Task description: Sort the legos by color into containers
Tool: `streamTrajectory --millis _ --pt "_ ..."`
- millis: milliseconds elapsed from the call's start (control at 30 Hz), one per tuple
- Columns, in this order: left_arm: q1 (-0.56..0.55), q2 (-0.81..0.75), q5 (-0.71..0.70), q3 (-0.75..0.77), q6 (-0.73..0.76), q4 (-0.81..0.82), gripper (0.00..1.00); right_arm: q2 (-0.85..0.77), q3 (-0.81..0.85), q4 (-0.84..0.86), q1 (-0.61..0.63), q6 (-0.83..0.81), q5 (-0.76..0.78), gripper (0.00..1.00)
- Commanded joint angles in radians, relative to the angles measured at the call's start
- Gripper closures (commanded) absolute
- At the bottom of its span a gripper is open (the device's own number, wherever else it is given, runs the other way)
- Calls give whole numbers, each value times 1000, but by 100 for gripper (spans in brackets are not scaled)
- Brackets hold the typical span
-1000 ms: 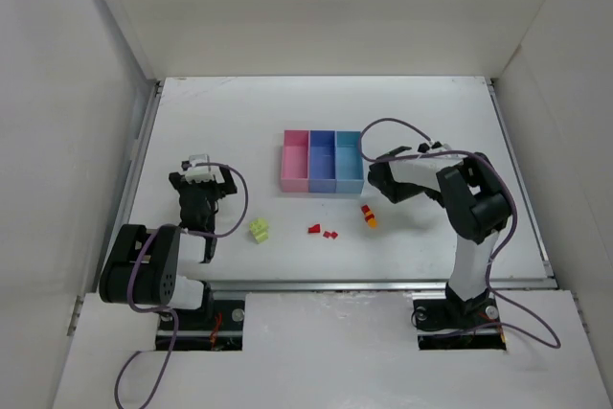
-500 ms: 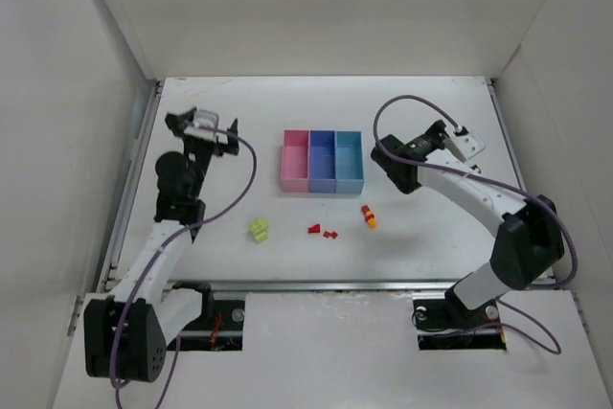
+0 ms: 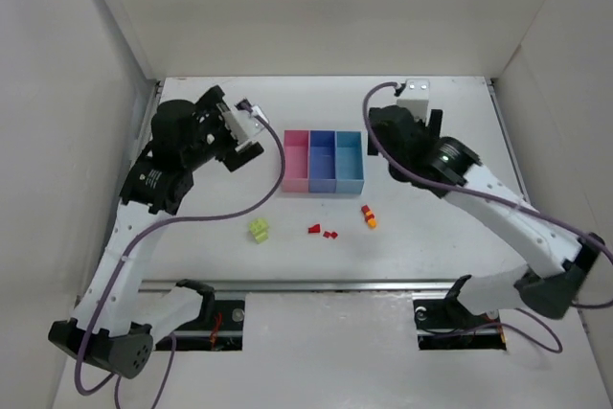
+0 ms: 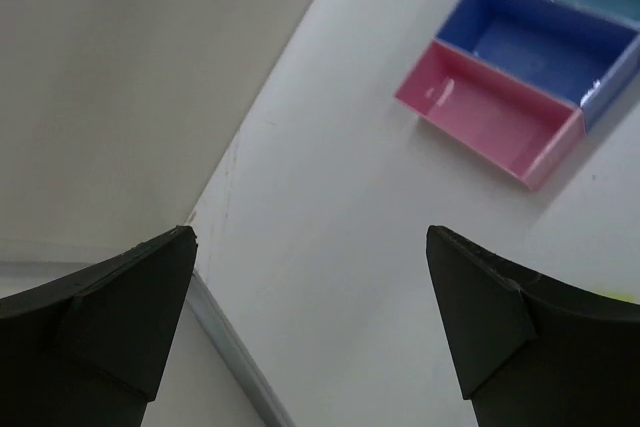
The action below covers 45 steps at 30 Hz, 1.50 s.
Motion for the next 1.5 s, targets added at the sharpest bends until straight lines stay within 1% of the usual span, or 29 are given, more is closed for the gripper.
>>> streamTrajectory --millis 0,33,100,133,200,233,267,300,333,367,400,433,500,533,567,667,733,767,833,900,1000,1100,1167,1200,1300,1333,1367,1467 --pt "-53 -81 -93 -8 190 -208 0 -232 -45 308 -37 -286 -353 5" --pt "-63 -98 -107 -8 244 -242 0 -274 -112 357 -75 -298 -525 4" --pt "-86 -140 -107 -22 339 -320 0 -344 -159 416 -86 -358 -689 2" --pt "-86 -152 -96 -31 339 -320 0 -345 -170 416 -86 -358 -784 1" --pt "-97 -161 -64 -49 222 -284 0 -345 -191 405 -86 -347 -849 0" --pt "-97 -134 -22 -59 142 -284 0 -345 -200 396 -86 -347 -884 0" --pt "-97 -102 -1 -59 71 -299 0 -345 -222 396 -86 -335 -959 0" --pt "-123 -9 20 -59 -17 -325 0 -345 -232 407 -86 -335 -997 0" --pt "-137 50 43 -43 -55 -392 0 -336 -233 407 -86 -335 -1028 0" --pt "-151 111 43 -33 -85 -426 0 -336 -243 416 -86 -323 -1060 0" --pt "-163 221 43 -23 -110 -455 0 -325 -252 416 -86 -323 -1061 0" --pt "-172 266 43 -11 -125 -504 0 -325 -253 416 -86 -312 -1076 0" --pt "-185 310 28 -32 -135 -504 0 -325 -277 442 -96 -303 -1049 0" --pt "-204 310 10 -84 -135 -477 0 -339 -291 456 -96 -294 -1029 0" --pt "-214 310 -36 -115 -135 -410 0 -369 -308 494 -96 -284 -1010 0" --pt "-223 297 -61 -215 -135 -302 0 -429 -377 552 -96 -274 -961 0" --pt "-223 297 -61 -250 -135 -281 4 -440 -400 562 -96 -274 -950 0" --pt "-237 297 -61 -284 -144 -280 9 -449 -400 562 -96 -274 -940 0" --pt "-257 297 -52 -313 -155 -280 12 -449 -400 553 -96 -274 -923 0" --pt "-275 287 -64 -348 -191 -253 12 -449 -400 553 -96 -274 -909 0" --pt "-303 300 -136 -388 -254 -218 12 -449 -409 553 -96 -274 -886 0" --pt "-303 322 -213 -408 -254 -176 12 -449 -409 579 -96 -274 -886 0" --pt "-303 322 -227 -408 -254 -167 16 -449 -409 579 -96 -274 -886 0" --pt "-303 322 -227 -408 -254 -167 24 -438 -409 579 -96 -274 -886 0" --pt "-303 313 -216 -419 -254 -167 26 -438 -409 579 -96 -283 -886 0" --pt "-294 313 -216 -430 -254 -167 33 -438 -409 579 -96 -283 -886 0" --pt "-294 313 -205 -430 -254 -158 38 -438 -409 579 -96 -283 -886 0" --pt "-269 333 -175 -430 -233 -171 38 -449 -409 579 -96 -283 -886 0"
